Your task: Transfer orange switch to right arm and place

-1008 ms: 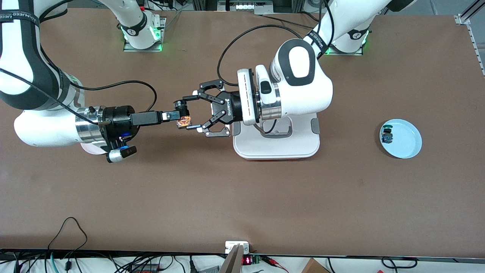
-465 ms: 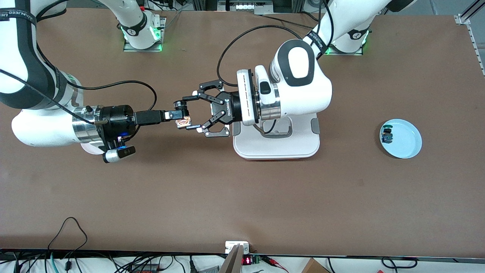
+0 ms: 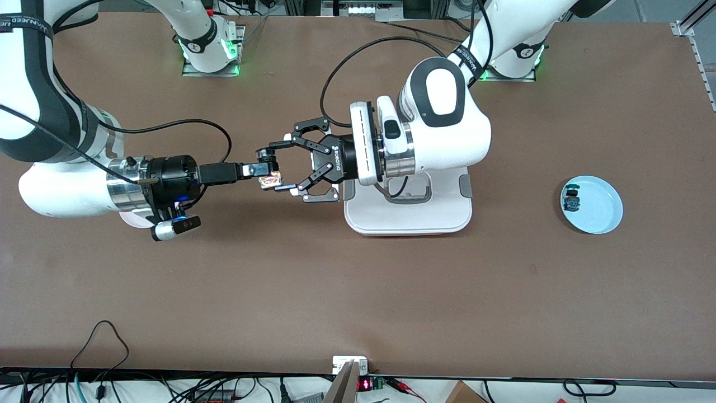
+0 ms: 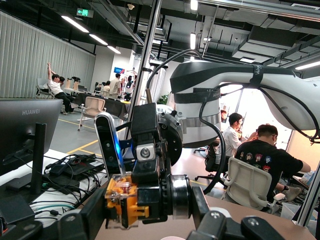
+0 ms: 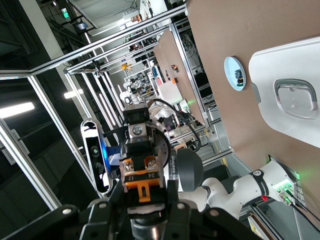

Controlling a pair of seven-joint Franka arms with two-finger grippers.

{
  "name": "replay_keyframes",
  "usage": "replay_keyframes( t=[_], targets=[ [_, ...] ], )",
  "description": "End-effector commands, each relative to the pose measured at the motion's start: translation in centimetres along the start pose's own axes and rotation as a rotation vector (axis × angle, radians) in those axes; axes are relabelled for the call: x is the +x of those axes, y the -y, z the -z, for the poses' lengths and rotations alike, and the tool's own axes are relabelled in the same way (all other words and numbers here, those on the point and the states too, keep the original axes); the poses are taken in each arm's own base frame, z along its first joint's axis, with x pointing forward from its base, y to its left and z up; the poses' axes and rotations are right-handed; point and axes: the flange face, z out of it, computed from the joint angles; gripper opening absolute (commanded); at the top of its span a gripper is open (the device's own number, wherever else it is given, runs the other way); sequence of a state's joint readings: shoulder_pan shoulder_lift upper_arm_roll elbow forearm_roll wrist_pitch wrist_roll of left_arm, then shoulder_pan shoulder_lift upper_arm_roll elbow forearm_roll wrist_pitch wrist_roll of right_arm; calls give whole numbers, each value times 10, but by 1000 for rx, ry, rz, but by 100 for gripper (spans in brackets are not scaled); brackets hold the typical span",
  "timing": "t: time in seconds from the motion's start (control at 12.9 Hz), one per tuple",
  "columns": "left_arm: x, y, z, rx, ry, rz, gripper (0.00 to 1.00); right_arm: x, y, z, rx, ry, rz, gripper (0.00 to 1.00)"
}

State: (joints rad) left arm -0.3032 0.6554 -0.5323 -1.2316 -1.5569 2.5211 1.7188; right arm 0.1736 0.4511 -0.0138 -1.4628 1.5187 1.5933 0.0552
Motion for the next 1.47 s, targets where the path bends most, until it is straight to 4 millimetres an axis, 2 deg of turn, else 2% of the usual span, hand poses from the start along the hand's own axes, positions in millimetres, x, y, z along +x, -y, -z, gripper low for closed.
replay_keyframes(
  t=[0.0, 0.23, 0.31, 0.39, 0.54, 0.7, 0.85, 1.09, 1.16, 1.24, 1.4],
  targets=[
    [6, 2, -2, 9, -35, 5, 99, -2, 3, -7, 24, 36, 0, 1],
    [6, 9, 4, 12, -35, 35, 100, -4, 4, -8, 23, 37, 1, 1],
    [10, 17, 14, 24, -39, 27, 100, -4, 5, -8, 23, 37, 3, 1],
    [15, 27, 26, 12, -46, 18, 100, -4, 5, -7, 24, 35, 3, 1],
    [23, 61, 68, -50, -83, 12, 100, -4, 5, -7, 24, 35, 4, 1],
    [28, 98, 127, -108, -67, -39, 100, -3, 1, -4, 25, 32, 1, 1],
    [30, 134, 200, -137, -23, -103, 100, -3, -6, 7, 31, 41, 7, 1],
    [5, 184, 322, -180, -54, -78, 100, -5, -15, 37, 42, 69, 3, 1],
    [-8, 201, 371, -152, -57, -73, 100, -10, -18, 53, 37, 75, -7, 1],
    [-19, 208, 409, -154, -30, -73, 100, -14, -25, 69, 12, 85, -12, 1],
    [-29, 217, 486, -104, 19, -78, 100, -24, -32, 100, -36, 117, -10, 1]
  ],
)
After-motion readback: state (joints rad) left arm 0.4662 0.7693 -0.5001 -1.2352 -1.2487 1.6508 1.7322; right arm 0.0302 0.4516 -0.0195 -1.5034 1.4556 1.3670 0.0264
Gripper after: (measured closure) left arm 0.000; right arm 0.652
